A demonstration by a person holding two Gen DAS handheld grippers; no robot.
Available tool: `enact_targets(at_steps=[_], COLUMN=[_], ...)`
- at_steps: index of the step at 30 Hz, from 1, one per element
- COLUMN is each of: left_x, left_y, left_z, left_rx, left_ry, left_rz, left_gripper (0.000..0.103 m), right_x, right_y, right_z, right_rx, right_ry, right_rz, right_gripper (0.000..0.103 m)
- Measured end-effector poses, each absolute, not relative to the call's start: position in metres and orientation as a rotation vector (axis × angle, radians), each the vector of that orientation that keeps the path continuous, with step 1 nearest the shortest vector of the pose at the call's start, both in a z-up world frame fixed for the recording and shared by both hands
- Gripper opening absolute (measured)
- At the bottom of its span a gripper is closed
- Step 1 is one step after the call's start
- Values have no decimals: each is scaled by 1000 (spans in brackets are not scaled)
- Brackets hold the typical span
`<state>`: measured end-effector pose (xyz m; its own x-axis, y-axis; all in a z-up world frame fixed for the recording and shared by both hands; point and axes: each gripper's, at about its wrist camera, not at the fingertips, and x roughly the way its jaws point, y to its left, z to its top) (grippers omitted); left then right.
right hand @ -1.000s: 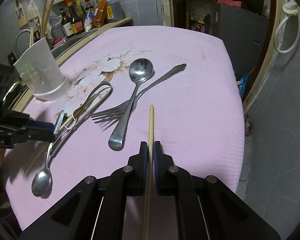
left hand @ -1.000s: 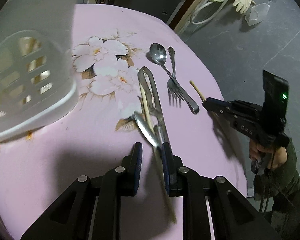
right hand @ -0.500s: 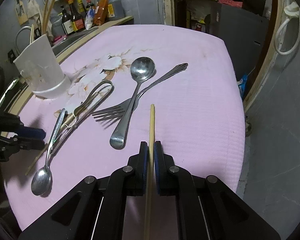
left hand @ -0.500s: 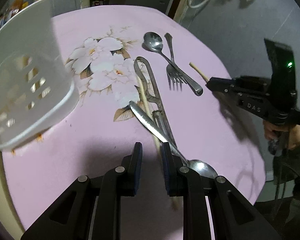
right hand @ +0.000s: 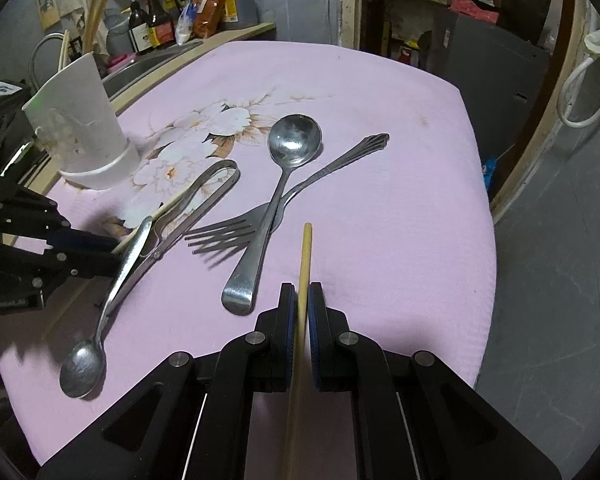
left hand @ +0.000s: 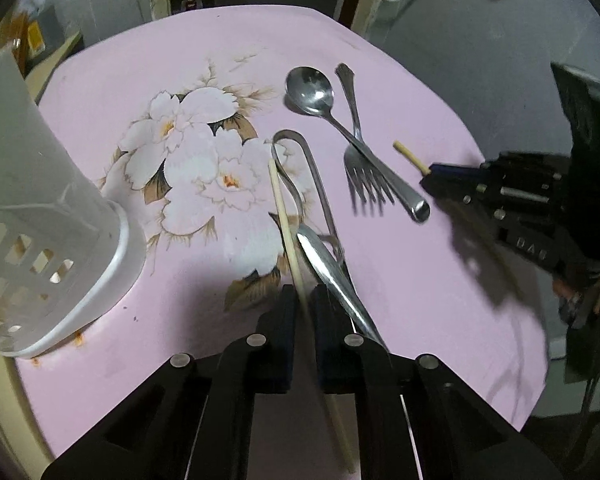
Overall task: Organize utensils
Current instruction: 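Lift the left tool's chopstick over the white holder while the right tool carries its chopstick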
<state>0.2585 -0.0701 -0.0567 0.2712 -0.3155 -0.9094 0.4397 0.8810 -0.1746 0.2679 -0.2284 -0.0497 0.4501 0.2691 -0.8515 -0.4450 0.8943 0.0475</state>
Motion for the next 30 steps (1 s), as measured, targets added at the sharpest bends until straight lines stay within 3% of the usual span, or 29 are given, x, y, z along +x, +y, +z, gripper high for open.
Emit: enact_targets(at_steps=[9, 15, 30], left_x=[234, 202, 173], left_y=[-54, -33, 0], left_z=[-42, -24, 74], left_rx=[46, -32, -145], left_ry=[1074, 954, 290], left_rz=[-444, -402, -296], left_gripper=[2, 2, 2], right_x=[269, 242, 176], right_y=[-226, -243, -190], right_z=[-46, -29, 71], right_rx=[-166, -7, 87], right_ry=[1027, 879, 137], right_rz=[470, 480, 455], right_gripper=[3, 3, 3])
